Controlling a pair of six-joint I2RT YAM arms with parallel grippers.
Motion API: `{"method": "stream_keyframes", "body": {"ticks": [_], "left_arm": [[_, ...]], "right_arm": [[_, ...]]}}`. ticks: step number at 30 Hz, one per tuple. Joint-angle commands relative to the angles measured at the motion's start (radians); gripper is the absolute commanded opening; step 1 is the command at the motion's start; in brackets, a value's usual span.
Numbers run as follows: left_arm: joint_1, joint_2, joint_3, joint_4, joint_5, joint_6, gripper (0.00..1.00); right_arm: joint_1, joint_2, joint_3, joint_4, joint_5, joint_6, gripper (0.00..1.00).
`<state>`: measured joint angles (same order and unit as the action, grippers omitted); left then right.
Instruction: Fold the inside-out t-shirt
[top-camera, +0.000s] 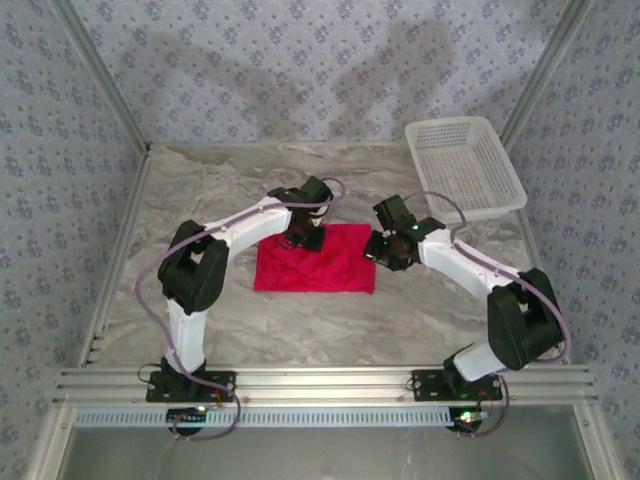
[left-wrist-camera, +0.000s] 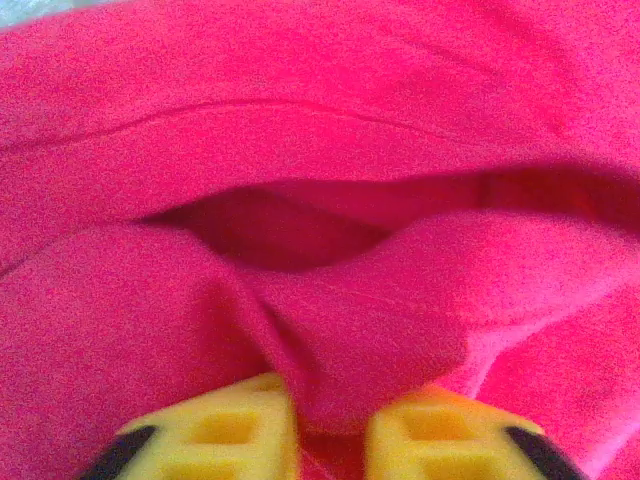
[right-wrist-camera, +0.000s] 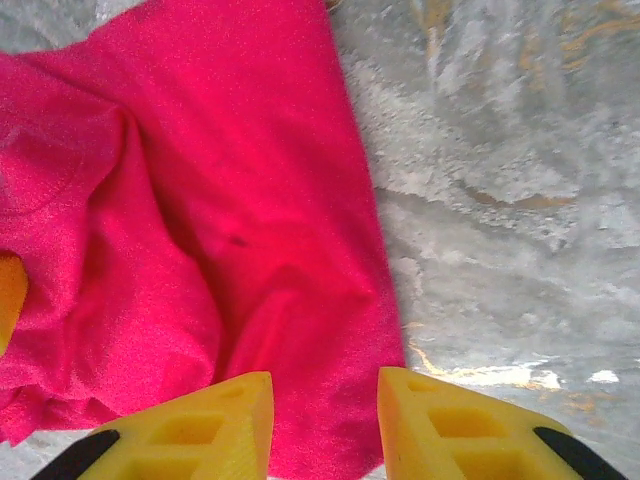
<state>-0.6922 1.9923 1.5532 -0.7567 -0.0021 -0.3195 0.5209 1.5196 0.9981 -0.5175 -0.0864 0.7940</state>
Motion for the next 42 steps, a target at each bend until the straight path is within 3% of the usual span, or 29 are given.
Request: {"method": "stream_keyframes", "body": {"ticks": [1, 7, 15, 19, 21, 23, 25, 29, 34, 42], "left_arm": [[-0.001, -0.054, 0.002, -0.059, -0.089, 0.002, 0.03], [-0.001, -0.27, -0.165, -0.046, -0.154, -0.073, 0.0], [0.001, -0.652, -0.627, 0.1, -0.098, -0.245, 0.01], [0.001, -0.755, -0.778, 0.169, -0.041, -0.331, 0.11], [0.001, -0.79, -0.835, 0.177, -0.033, -0.377, 0.27], [0.002, -0.817, -0.852, 0.138, -0.069, -0.406, 0.31], [0.016, -0.827, -0.811, 0.014, -0.158, -0.431, 0.38], [0.051, -0.767, -0.593, -0.15, -0.261, -0.396, 0.4], [0.047, -0.545, -0.363, 0.049, -0.055, -0.384, 0.39], [0.04, -0.118, -0.052, 0.226, 0.129, -0.454, 0.31]], "right_arm": [[0.037, 0.131, 0.033, 0.103, -0.041, 0.058, 0.32], [0.055, 0.337, 0.101, 0.088, -0.004, 0.106, 0.22], [0.048, 0.329, 0.047, 0.102, 0.012, 0.107, 0.2], [0.051, 0.334, 0.064, 0.088, 0.011, 0.097, 0.21], [0.053, 0.331, 0.079, 0.079, 0.009, 0.089, 0.21], [0.056, 0.322, 0.104, 0.06, 0.006, 0.074, 0.21], [0.059, 0.308, 0.137, 0.039, -0.005, 0.06, 0.21], [0.066, 0.26, 0.186, 0.006, -0.023, 0.036, 0.22], [0.045, 0.225, 0.186, 0.024, -0.023, 0.037, 0.22], [-0.006, 0.368, 0.22, 0.076, -0.054, 0.071, 0.13]]}}
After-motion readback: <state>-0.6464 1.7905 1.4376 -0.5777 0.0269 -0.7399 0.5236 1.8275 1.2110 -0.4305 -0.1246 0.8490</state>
